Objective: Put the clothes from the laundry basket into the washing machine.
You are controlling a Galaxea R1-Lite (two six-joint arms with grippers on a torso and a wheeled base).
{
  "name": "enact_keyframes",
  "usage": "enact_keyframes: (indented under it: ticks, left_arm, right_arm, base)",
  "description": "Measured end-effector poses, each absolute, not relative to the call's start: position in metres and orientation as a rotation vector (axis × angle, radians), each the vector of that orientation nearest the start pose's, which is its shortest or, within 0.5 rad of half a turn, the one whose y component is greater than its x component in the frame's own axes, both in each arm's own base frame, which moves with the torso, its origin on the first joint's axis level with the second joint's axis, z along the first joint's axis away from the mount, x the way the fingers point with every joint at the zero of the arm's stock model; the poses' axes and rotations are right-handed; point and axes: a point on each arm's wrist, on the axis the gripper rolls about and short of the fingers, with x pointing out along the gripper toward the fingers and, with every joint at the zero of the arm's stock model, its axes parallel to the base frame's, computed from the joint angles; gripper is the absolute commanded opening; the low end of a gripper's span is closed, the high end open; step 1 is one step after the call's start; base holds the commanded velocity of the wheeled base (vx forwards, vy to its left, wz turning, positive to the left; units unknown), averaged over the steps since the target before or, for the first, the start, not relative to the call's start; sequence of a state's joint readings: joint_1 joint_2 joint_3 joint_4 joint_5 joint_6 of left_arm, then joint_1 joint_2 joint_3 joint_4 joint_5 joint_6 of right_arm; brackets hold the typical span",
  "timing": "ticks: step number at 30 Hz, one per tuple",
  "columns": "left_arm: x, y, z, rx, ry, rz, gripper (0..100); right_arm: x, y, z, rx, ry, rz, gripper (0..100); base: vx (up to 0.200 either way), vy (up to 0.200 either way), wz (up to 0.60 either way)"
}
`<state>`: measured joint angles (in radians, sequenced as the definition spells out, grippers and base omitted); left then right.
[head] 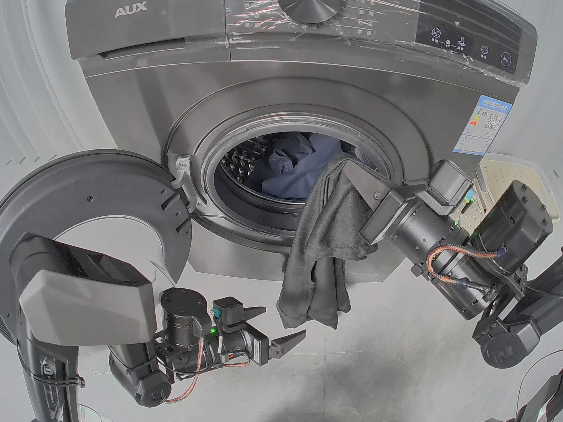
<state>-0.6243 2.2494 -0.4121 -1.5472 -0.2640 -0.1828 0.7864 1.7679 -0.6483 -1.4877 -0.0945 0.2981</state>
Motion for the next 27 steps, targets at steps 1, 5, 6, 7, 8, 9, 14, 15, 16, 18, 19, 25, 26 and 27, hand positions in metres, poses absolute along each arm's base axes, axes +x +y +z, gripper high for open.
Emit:
enact_keyframes:
  ticks: [1, 5, 6, 7, 8, 9, 14, 15, 16, 18, 19, 25, 26, 27]
  left_arm:
    - [0.253, -0.189, 0.015, -0.117, 0.369, -0.852, 100]
    - [0.262, -0.196, 0.010, -0.121, 0.353, -0.855, 100]
    - [0.265, -0.197, 0.009, -0.122, 0.349, -0.856, 100]
    - [0.267, -0.199, 0.007, -0.123, 0.346, -0.855, 100]
    - [0.270, -0.200, 0.005, -0.123, 0.344, -0.855, 100]
    - [0.271, -0.202, 0.004, -0.123, 0.341, -0.854, 100]
    - [0.286, -0.211, -0.002, -0.129, 0.309, -0.849, 100]
    - [0.289, -0.213, -0.003, -0.130, 0.303, -0.847, 100]
    - [0.292, -0.214, -0.004, -0.131, 0.296, -0.843, 100]
    - [0.298, -0.216, -0.007, -0.134, 0.281, -0.830, 100]
    - [0.301, -0.218, -0.008, -0.136, 0.272, -0.821, 100]
    - [0.320, -0.223, -0.013, -0.144, 0.225, -0.762, 100]
    - [0.323, -0.223, -0.014, -0.145, 0.218, -0.753, 100]
    - [0.325, -0.224, -0.015, -0.146, 0.212, -0.747, 0]
  right_arm:
    - [0.212, 0.210, 0.207, 0.445, -0.238, 0.733, 0]
    - [0.212, 0.211, 0.207, 0.447, -0.239, 0.735, 0]
    - [0.212, 0.212, 0.207, 0.447, -0.239, 0.736, 0]
    - [0.212, 0.212, 0.207, 0.448, -0.239, 0.737, 0]
    - [0.212, 0.212, 0.207, 0.448, -0.239, 0.737, 0]
    - [0.212, 0.212, 0.207, 0.448, -0.238, 0.738, 0]
    - [0.211, 0.214, 0.207, 0.449, -0.237, 0.736, 0]
    - [0.210, 0.214, 0.207, 0.450, -0.235, 0.737, 0]
    - [0.210, 0.214, 0.207, 0.450, -0.235, 0.738, 0]
    - [0.209, 0.214, 0.206, 0.450, -0.234, 0.738, 0]
    - [0.209, 0.214, 0.206, 0.451, -0.234, 0.740, 0]
    - [0.207, 0.215, 0.206, 0.451, -0.235, 0.743, 0]
    - [0.207, 0.215, 0.206, 0.451, -0.235, 0.744, 0]
    - [0.207, 0.215, 0.206, 0.451, -0.235, 0.745, 0]
  base:
    - [0.000, 0.000, 0.00]
    - [0.000, 0.000, 0.00]
    - [0.000, 0.000, 0.00]
    - [0.000, 0.000, 0.00]
    - [0.000, 0.000, 0.00]
    - [0.000, 0.000, 0.00]
    - [0.000, 0.000, 0.00]
    - [0.000, 0.000, 0.00]
    - [0.000, 0.000, 0.00]
    - [0.000, 0.000, 0.00]
    - [0.000, 0.000, 0.00]
    - [0.000, 0.000, 0.00]
    - [0.000, 0.000, 0.00]
    - [0.000, 0.000, 0.00]
